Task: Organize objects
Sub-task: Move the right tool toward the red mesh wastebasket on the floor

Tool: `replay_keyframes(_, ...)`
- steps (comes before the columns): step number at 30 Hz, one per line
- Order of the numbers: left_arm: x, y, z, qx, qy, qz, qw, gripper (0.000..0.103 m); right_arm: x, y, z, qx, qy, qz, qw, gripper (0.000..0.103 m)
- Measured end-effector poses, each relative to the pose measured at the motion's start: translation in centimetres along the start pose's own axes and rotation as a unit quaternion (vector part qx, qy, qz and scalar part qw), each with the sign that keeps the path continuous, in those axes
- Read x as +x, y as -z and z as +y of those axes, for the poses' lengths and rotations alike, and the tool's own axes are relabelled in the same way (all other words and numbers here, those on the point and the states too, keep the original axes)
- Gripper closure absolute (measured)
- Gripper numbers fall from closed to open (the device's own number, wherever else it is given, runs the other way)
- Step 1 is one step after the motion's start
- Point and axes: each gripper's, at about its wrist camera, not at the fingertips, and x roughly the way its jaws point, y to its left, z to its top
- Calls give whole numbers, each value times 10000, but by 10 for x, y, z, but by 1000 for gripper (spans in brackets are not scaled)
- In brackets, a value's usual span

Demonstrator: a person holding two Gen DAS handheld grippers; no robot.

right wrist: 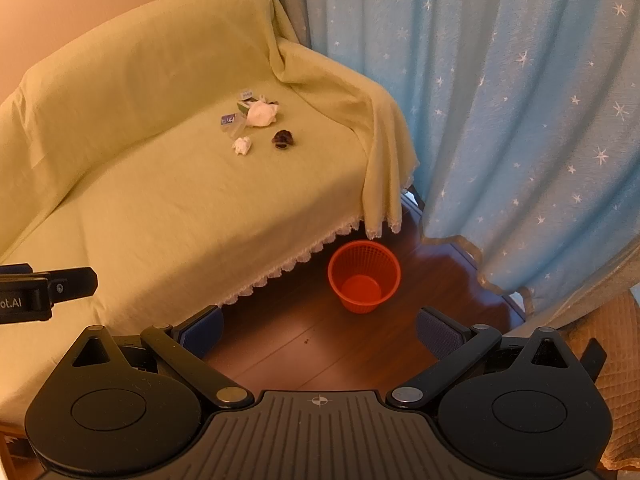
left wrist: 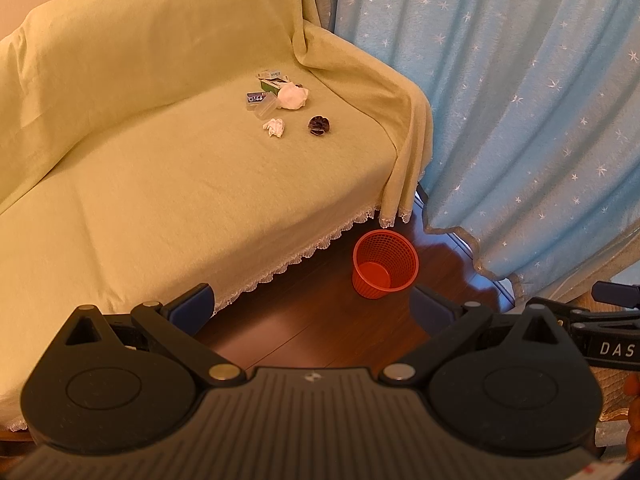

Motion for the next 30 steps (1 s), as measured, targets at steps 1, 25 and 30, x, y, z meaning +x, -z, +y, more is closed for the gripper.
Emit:
replay_keyframes(1,1,-1,2,-7,15,5,10000,1,0,-1,-1,-11,-9,8,10000,2)
replay_keyframes(25,78,-21,49,1764,369,237,9833,1,64,1,20,-1317,68,-57,9913,3)
replay_keyframes(30,112,-45,41,2244,282,174,9739,1,102,-13,2,-1775,-11,129,9840,9)
